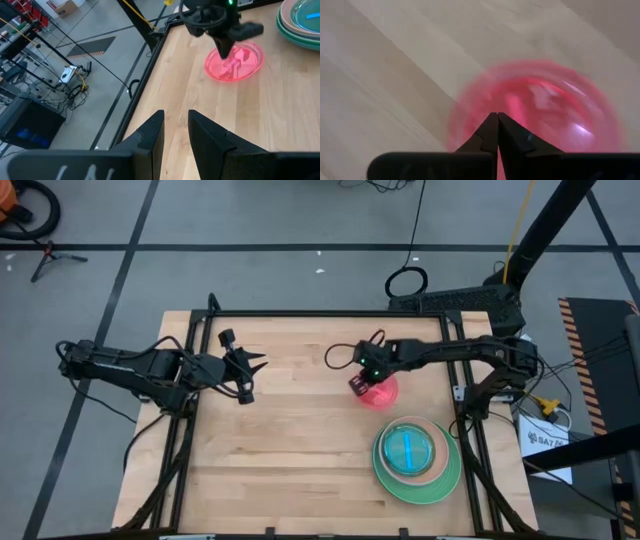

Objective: Stack plastic plates
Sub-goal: Stack the pink transparent plate on top of the blue transparent plate

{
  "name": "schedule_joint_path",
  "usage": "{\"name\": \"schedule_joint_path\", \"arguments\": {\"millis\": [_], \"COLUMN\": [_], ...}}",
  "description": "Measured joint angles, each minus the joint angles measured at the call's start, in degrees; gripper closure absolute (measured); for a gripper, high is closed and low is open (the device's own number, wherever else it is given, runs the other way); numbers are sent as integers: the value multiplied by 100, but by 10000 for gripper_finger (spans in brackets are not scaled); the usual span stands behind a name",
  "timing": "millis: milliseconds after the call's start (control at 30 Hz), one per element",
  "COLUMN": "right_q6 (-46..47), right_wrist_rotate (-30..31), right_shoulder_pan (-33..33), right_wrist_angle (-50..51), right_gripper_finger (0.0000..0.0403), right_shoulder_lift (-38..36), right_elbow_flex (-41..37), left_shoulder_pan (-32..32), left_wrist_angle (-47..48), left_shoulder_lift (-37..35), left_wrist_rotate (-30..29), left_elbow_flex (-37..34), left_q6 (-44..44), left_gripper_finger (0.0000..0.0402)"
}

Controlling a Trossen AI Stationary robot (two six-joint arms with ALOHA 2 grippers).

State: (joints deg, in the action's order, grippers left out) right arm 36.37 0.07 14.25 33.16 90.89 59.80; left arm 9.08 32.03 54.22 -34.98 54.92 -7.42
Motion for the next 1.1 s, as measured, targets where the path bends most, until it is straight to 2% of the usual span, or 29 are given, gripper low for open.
{"name": "schedule_joint_path", "arguments": {"millis": [167, 300, 467, 667, 733, 900, 1100], "right_q6": [-805, -1919, -3630, -3856, -4110, -4766, -4681], "right_wrist_rotate": [-61, -212, -156, 430, 436, 423, 420], "right_shoulder_pan": [483, 884, 973, 928, 928, 968, 1020], "right_wrist_angle": [1807, 2436, 2496, 1822, 1622, 1223, 935], "right_gripper_finger": [379, 332, 263, 181, 164, 164, 185], "right_shoulder_lift": [-152, -159, -159, -150, -148, -131, -130], "right_elbow_flex": [296, 252, 163, 163, 129, -229, -624], "left_shoulder_pan": [-2, -4, -4, -4, -4, -4, -4], "left_wrist_angle": [2, 0, -4, -5, -5, 119, 184], "left_shoulder_lift": [0, 0, 0, 0, 0, 0, 0], "left_wrist_rotate": [0, 0, 0, 0, 0, 0, 0], "left_elbow_flex": [0, 0, 0, 0, 0, 0, 0], "left_q6": [0, 1, 0, 6, 27, 110, 169], "left_gripper_finger": [307, 307, 307, 307, 307, 307, 307]}}
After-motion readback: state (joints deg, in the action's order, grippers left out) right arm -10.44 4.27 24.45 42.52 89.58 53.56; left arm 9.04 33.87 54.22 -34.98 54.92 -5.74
